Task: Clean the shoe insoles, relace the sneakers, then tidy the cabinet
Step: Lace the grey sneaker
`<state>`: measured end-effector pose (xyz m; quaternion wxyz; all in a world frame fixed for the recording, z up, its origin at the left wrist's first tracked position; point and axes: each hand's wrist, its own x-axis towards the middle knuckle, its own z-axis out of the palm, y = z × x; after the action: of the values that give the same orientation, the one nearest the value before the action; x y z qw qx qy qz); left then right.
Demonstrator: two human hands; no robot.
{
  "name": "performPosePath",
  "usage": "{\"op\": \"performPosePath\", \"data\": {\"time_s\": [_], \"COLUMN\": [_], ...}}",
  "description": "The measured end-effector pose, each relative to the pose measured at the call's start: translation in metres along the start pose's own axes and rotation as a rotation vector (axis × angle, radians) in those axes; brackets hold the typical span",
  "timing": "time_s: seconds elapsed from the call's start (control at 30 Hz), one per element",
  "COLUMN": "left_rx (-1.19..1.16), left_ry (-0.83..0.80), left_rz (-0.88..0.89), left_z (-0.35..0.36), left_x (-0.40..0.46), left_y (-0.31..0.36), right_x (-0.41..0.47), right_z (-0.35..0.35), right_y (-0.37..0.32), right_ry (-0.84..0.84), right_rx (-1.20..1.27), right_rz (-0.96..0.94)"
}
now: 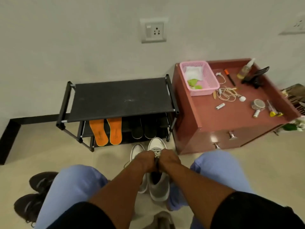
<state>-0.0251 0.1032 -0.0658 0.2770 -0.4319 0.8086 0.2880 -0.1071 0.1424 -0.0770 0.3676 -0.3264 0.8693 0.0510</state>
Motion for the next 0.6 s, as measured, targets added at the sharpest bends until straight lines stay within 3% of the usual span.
{"op": "performPosePath", "data": {"time_s": [0.27, 0.6], "left_rx": [0.093, 0.106], "left_ry": [0.219, 0.555], "left_rz": [0.022, 0.06], "left_z": [-0.018, -0.086], "left_x": [-0.085, -0.137], "left_y": [0.005, 0.017], "right_x": [-0.082, -0.14], "right_z": [-0.038, -0.115], "right_y": [0.02, 0.008], "right_ry": [0.096, 0.358], "right_rx": [-0.038, -0.045], "right_rz": [-0.285, -0.418]}}
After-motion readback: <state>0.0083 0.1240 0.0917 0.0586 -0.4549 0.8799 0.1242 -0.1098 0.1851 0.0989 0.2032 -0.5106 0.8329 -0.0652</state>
